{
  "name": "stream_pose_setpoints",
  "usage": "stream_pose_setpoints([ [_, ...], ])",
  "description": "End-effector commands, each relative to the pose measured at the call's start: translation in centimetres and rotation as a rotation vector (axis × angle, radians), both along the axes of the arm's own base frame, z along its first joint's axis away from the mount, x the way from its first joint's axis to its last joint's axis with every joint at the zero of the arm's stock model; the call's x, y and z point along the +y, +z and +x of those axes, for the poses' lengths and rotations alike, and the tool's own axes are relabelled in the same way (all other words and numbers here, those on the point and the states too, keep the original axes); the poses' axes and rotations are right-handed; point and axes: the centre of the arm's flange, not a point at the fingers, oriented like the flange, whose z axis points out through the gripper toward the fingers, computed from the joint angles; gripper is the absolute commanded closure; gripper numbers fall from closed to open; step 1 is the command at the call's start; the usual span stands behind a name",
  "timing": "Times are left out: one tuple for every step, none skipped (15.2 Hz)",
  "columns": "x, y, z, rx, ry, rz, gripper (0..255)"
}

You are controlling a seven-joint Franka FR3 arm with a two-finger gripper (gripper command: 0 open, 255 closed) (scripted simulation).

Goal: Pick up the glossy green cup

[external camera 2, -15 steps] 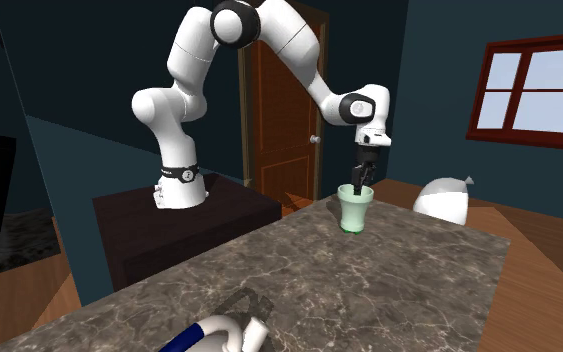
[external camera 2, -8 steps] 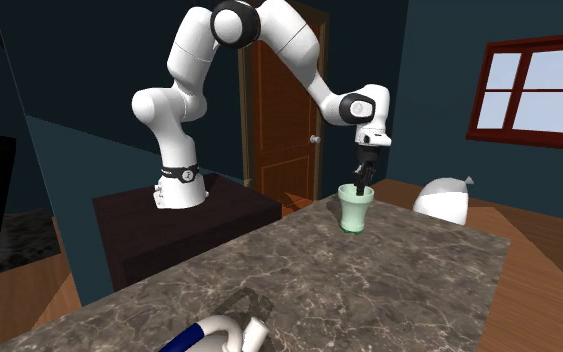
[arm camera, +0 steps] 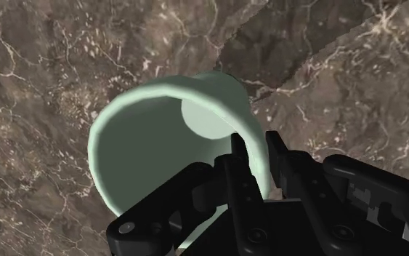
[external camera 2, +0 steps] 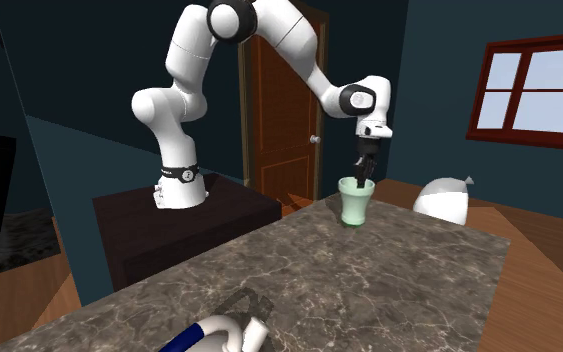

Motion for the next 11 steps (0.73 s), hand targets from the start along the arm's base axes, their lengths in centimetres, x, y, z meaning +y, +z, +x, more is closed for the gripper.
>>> stream_pose_setpoints([
  [-0.1,1.1,0.0,0.0,0.0,0.0,255],
  [-0.1,1.6,0.0,0.0,0.0,0.0,255],
  [-0.1,2.2,0.0,0.0,0.0,0.0,255],
  [-0.1,2.7,0.0,0.0,0.0,0.0,255],
  [-0.1,3.2,0.0,0.0,0.0,0.0,255],
  [-0.1,3.7,0.0,0.0,0.0,0.0,255],
  [-0.1,4.3,0.0,0.0,0.0,0.0,255],
  [-0.1,4.8,0.0,0.0,0.0,0.0,255],
  [-0.1,5.3,0.0,0.0,0.0,0.0,255],
  [-0.1,5.4,0.0,0.0,0.0,0.0,255],
  [-0.1,5.4,0.0,0.0,0.0,0.0,255],
])
